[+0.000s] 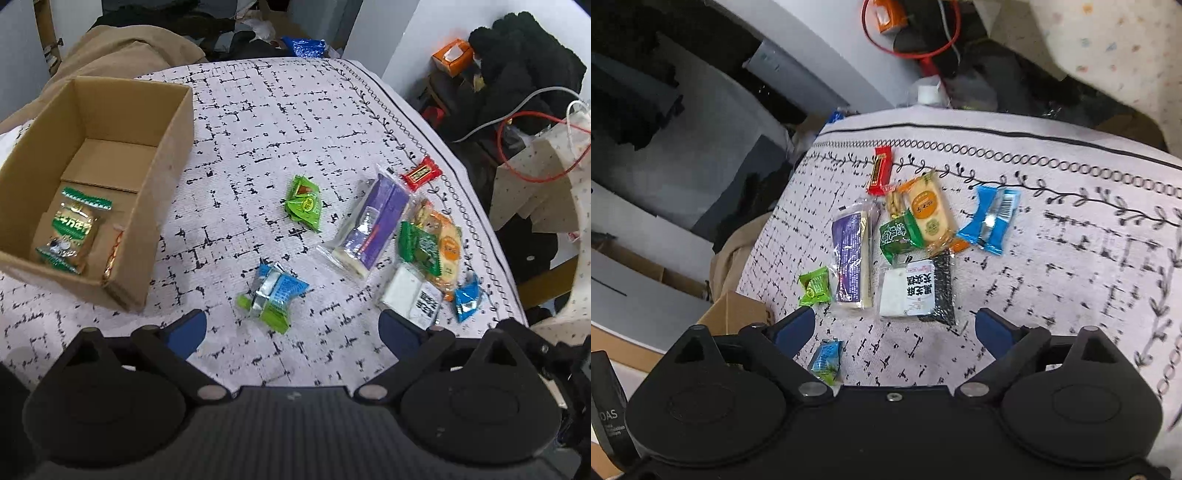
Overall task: Organize snacks
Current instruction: 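Move both tools back from the box to the snack pile, then grasp the white black-text packet with the right tool while the left tool grasps the blue-and-white candy, then carry the white packet with the right tool while the left tool carries the blue candy to the box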
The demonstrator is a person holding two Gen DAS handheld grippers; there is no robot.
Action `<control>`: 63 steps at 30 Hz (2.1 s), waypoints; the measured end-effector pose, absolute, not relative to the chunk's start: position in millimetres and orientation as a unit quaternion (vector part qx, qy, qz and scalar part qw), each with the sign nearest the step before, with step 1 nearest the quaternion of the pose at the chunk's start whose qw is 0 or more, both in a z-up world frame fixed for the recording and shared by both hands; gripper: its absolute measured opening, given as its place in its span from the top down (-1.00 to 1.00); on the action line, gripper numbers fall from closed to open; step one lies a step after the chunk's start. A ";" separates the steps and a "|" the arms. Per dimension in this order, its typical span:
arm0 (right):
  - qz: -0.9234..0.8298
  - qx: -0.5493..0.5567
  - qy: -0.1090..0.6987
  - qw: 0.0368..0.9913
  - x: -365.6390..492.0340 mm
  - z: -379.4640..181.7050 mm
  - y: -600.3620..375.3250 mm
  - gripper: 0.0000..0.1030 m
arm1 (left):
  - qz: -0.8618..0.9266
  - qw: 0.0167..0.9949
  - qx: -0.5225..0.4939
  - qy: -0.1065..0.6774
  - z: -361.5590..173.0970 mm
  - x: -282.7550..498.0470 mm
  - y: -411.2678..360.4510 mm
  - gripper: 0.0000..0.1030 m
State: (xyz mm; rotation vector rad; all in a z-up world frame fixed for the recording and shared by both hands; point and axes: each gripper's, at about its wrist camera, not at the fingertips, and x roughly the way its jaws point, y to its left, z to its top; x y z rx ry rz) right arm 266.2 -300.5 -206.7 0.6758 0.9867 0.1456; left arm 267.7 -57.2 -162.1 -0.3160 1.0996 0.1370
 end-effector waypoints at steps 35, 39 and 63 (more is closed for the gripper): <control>0.073 0.139 0.533 0.831 331.8 -259.2 -234.7 -0.17 | 0.076 0.811 -0.146 0.561 -231.3 313.1 -49.1 0.34; 0.068 0.131 0.531 0.835 327.2 -251.9 -232.8 0.01 | 0.069 0.819 -0.141 0.552 -216.7 308.3 -51.2 0.34; 0.138 0.177 0.448 0.866 293.4 -180.8 -225.1 0.13 | 0.108 0.867 -0.136 0.467 -111.3 256.4 -24.1 0.35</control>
